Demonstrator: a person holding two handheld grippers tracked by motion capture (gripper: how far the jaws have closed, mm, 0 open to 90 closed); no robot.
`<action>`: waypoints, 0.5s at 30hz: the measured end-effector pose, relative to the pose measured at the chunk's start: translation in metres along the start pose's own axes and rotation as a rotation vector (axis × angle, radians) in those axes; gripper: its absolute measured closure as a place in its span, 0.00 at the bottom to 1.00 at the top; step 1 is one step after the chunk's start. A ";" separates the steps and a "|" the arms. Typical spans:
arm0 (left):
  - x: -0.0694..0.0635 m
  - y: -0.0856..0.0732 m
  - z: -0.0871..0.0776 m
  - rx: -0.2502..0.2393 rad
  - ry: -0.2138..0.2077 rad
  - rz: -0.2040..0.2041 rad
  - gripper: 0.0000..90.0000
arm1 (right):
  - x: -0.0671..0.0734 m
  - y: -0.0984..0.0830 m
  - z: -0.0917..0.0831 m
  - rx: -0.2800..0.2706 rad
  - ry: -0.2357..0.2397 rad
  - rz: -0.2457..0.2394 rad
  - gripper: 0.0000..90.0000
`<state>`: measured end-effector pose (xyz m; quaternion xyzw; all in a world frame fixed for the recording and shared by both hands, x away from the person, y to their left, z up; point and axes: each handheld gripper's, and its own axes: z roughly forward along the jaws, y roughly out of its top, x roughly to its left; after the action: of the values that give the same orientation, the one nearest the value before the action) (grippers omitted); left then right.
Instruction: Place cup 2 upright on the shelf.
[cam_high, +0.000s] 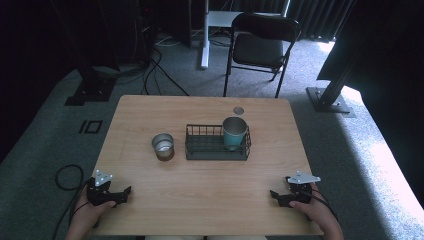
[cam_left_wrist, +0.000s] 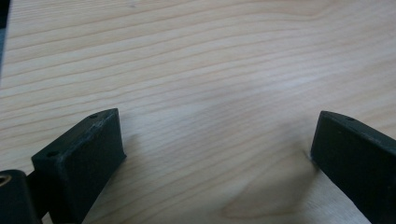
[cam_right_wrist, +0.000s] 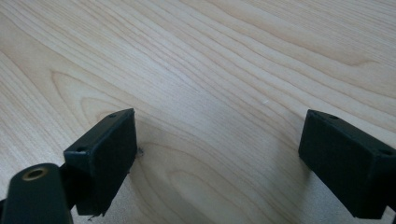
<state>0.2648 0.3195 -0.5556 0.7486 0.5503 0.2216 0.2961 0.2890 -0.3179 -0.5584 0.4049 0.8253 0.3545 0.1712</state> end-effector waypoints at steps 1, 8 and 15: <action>-0.001 0.000 0.000 0.000 -0.009 0.007 0.03 | 0.000 0.000 0.000 0.000 0.000 0.001 0.12; -0.007 0.002 -0.002 -0.005 -0.064 0.026 0.03 | 0.000 0.000 0.000 0.000 0.000 0.000 0.12; -0.012 0.011 -0.006 -0.045 -0.088 0.020 0.03 | 0.000 0.000 0.000 0.000 0.000 0.001 0.12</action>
<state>0.2653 0.3063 -0.5439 0.7563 0.5241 0.2037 0.3344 0.2890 -0.3178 -0.5584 0.4051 0.8251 0.3547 0.1712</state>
